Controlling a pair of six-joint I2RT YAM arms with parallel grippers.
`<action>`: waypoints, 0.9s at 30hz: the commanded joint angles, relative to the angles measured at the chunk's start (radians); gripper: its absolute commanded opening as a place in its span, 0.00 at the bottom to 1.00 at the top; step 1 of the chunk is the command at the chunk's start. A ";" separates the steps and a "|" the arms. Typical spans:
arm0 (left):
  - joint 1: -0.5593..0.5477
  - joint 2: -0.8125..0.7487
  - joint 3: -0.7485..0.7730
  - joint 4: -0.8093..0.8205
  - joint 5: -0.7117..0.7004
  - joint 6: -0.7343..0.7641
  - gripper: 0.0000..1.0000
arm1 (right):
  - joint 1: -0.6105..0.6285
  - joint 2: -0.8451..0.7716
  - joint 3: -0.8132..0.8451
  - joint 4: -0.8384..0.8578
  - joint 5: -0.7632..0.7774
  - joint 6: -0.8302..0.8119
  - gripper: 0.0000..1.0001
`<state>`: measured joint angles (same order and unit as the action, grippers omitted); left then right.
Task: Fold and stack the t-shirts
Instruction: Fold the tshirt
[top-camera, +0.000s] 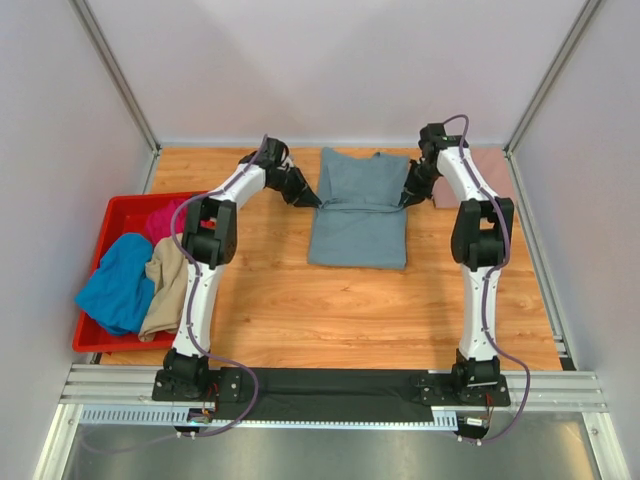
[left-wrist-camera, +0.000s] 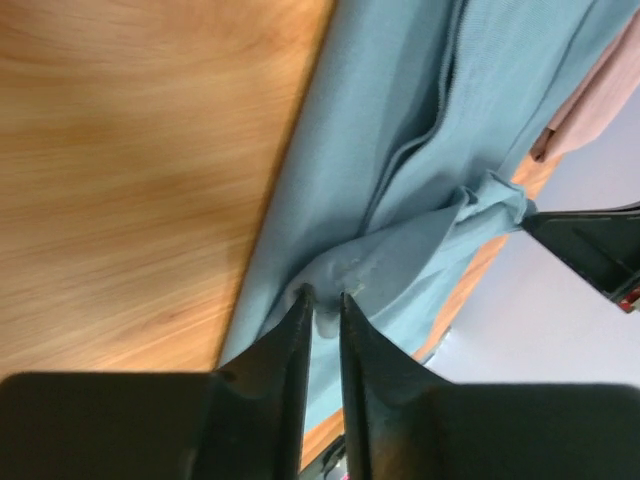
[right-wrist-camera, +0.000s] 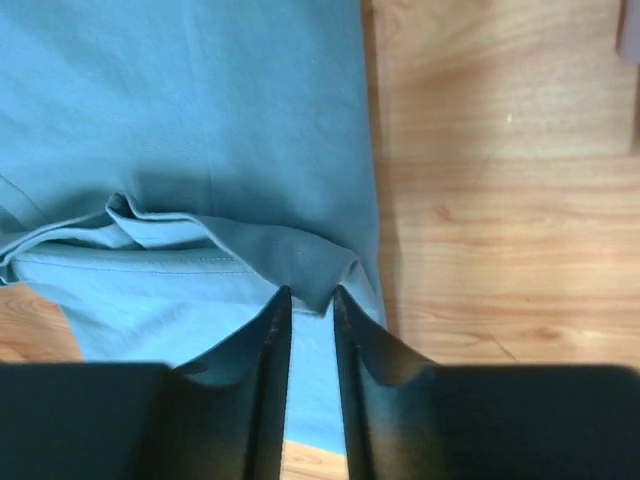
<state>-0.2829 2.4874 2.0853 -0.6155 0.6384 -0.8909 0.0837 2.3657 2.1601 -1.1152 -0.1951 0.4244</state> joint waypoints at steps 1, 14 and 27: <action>0.014 -0.039 0.027 -0.030 -0.064 -0.017 0.31 | -0.015 0.026 0.090 0.025 -0.059 0.016 0.27; -0.044 -0.423 -0.523 -0.015 -0.057 0.279 0.41 | -0.035 -0.321 -0.459 0.095 -0.243 -0.114 0.47; -0.113 -0.364 -0.513 -0.084 -0.085 0.417 0.40 | -0.035 -0.349 -0.652 0.178 -0.244 -0.164 0.45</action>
<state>-0.4049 2.1124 1.5501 -0.6819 0.5652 -0.5301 0.0490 2.0636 1.5295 -0.9981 -0.4137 0.2878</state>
